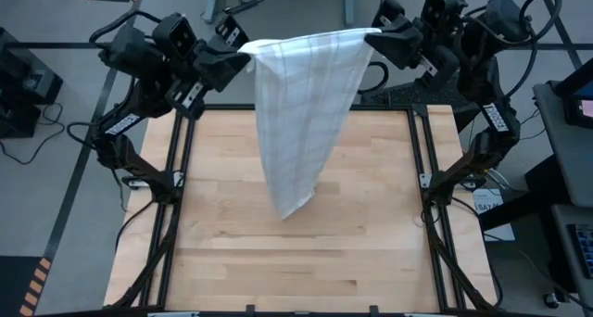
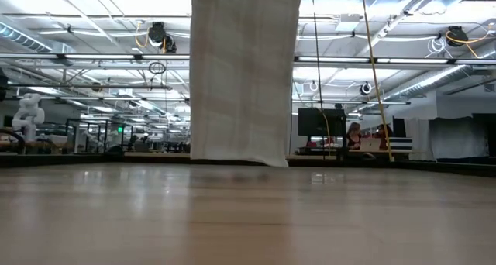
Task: Roll towel into tight, uniform cylinder
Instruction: Roll the white towel
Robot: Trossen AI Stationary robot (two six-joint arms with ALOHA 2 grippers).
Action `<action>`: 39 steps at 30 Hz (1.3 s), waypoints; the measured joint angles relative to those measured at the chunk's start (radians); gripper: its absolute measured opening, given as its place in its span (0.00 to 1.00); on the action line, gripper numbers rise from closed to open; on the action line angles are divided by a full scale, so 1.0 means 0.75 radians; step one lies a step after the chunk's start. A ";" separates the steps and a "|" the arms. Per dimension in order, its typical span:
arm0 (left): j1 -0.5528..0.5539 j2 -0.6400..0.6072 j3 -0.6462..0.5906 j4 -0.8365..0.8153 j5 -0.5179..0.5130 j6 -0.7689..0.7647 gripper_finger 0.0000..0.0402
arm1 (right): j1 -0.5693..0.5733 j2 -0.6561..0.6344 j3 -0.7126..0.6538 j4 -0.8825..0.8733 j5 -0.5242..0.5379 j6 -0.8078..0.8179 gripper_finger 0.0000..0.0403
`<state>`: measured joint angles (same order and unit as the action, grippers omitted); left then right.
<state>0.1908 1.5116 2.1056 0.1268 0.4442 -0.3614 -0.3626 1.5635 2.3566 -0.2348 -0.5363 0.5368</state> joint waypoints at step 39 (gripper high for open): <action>-0.336 -0.010 0.002 -0.166 -0.286 -0.088 0.00 | 0.358 -0.051 -0.001 -0.095 0.221 0.365 0.01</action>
<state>-0.0611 1.5041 2.1067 0.0026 0.2300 -0.4274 -0.0943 1.5255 2.3561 -0.3061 -0.3703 0.8102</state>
